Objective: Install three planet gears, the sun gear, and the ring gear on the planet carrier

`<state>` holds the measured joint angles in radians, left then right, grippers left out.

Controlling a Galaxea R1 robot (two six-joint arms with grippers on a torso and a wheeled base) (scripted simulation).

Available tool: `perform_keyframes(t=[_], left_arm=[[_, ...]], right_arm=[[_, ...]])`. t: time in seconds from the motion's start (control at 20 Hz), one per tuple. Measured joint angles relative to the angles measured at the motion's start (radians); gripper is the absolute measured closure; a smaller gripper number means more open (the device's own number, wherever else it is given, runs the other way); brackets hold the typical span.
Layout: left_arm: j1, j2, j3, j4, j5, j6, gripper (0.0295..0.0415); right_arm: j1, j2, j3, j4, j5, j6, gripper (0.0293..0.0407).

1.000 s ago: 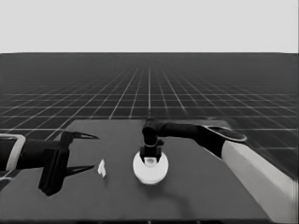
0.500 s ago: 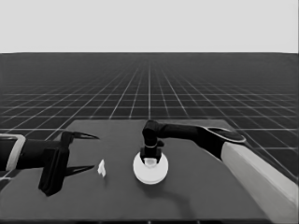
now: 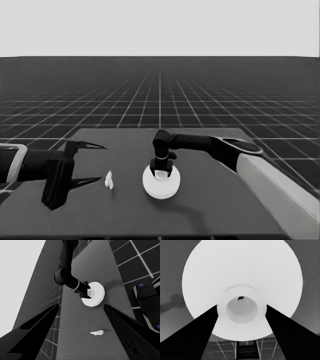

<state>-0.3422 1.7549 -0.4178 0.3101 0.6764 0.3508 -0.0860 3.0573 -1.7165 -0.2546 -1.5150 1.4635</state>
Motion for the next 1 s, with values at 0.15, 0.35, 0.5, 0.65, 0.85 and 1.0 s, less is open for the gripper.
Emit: perform_keyframes(t=[0.15, 0.35, 0.5, 0.65, 0.85, 1.0], left_arm=[[0.000, 0.000, 0.000, 0.000, 0.000, 0.000, 0.0326], [0.000, 0.000, 0.000, 0.000, 0.000, 0.000, 0.0326], [0.000, 0.000, 0.000, 0.000, 0.000, 0.000, 0.0326], [0.000, 0.000, 0.000, 0.000, 0.000, 0.000, 0.0326], [0.000, 0.000, 0.000, 0.000, 0.000, 0.000, 0.0326], [0.000, 0.000, 0.000, 0.000, 0.000, 0.000, 0.0326]], right_arm=[[0.000, 0.000, 0.000, 0.000, 0.000, 0.026, 0.0351], [0.000, 0.000, 0.000, 0.000, 0.000, 0.061, 0.0351], [0.000, 0.000, 0.000, 0.000, 0.000, 0.087, 0.0351], [0.000, 0.000, 0.000, 0.000, 0.000, 0.113, 0.0351], [0.000, 0.000, 0.000, 0.000, 0.000, 0.148, 0.0351], [0.000, 0.000, 0.000, 0.000, 0.000, 0.175, 0.0351]])
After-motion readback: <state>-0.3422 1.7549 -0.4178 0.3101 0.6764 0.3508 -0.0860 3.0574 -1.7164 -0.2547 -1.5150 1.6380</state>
